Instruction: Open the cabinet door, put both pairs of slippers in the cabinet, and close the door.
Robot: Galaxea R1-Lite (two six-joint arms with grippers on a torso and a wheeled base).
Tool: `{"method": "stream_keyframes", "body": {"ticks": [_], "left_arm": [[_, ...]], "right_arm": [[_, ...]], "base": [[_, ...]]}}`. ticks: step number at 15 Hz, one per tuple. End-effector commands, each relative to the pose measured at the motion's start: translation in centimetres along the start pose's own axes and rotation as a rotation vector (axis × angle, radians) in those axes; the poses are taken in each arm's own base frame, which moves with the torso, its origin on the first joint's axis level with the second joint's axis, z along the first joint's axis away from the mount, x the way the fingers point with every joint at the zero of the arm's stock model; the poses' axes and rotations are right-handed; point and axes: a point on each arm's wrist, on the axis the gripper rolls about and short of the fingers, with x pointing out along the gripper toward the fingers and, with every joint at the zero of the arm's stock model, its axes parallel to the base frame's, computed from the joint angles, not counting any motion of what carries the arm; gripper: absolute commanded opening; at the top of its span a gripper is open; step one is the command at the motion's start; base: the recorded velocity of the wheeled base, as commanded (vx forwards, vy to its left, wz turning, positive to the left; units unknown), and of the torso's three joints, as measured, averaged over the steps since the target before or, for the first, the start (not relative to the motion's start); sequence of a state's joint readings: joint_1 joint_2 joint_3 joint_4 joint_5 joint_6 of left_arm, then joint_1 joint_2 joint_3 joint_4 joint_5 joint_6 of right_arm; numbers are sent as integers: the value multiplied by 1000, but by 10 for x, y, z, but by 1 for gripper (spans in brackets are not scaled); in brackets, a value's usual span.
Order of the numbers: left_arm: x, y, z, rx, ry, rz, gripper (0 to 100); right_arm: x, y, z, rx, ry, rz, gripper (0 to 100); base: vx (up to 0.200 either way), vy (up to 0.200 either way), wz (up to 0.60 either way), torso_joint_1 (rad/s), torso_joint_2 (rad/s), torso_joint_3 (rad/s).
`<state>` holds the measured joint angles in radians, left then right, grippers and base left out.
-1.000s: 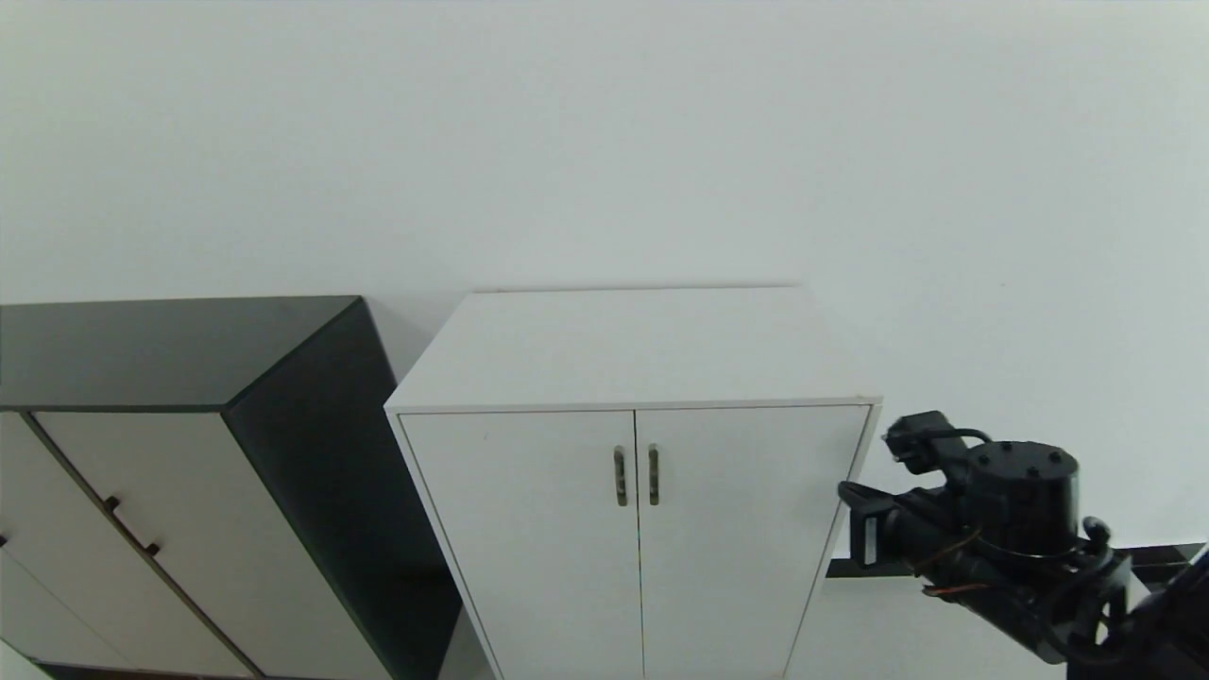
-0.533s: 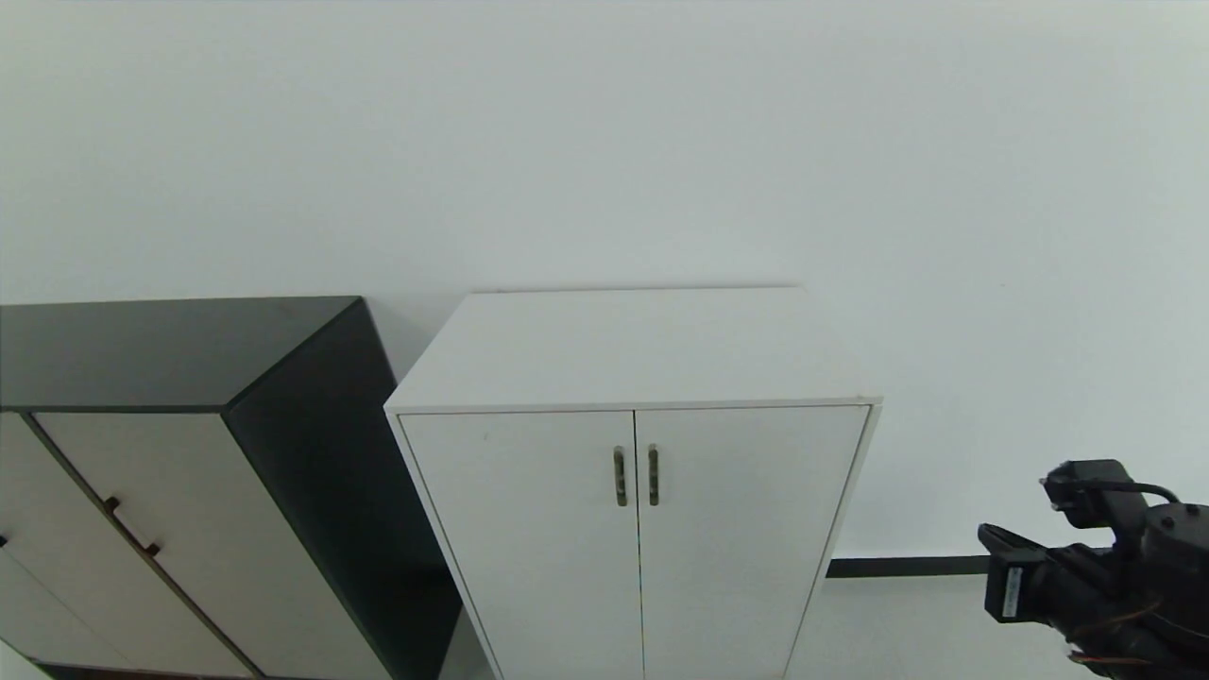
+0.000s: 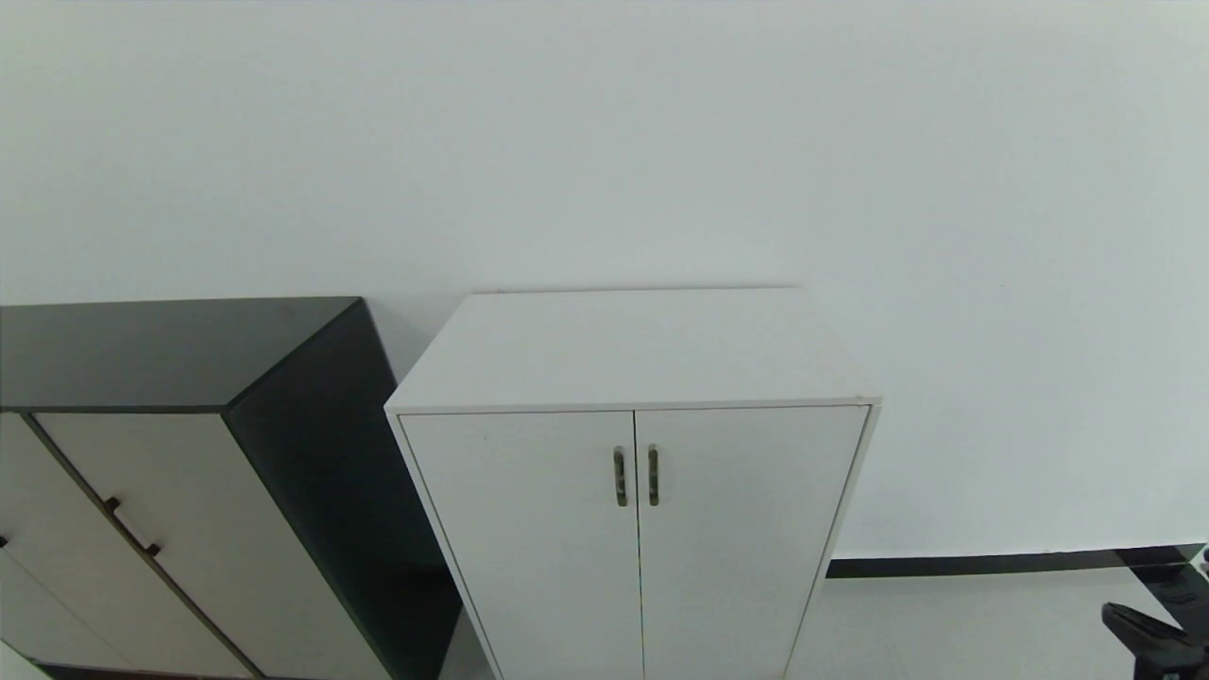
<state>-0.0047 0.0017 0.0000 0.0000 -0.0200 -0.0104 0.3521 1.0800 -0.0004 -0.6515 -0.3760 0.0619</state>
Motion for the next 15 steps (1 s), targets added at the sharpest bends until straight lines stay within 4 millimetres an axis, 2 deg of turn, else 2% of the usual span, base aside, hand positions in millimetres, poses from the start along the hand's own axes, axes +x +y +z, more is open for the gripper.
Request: {"method": "stream_keyframes", "body": {"ticks": [1,3,5,8,10,15], "left_arm": [[0,0,0,0,0,0,0],[0,0,0,0,0,0,0],[0,0,0,0,0,0,0],[0,0,0,-2,-2,2,0],[0,0,0,0,0,2,0],[0,0,0,-3,0,2,0]], "right_arm": [[-49,-18,-23,6,-97,126,0],[-64,-23,-44,-17,-76,246,0],[-72,-26,-56,-33,-89,270,0],[-77,-28,-59,-17,-156,290,0],[-78,-27,-64,-28,-121,351,0],[-87,-27,-68,47,-239,60,0]], "base": [[0,0,0,0,0,0],[0,0,0,0,0,0],[0,0,0,0,0,0],[0,0,0,0,0,0],[0,0,0,0,0,0],[0,0,0,0,0,0]]}}
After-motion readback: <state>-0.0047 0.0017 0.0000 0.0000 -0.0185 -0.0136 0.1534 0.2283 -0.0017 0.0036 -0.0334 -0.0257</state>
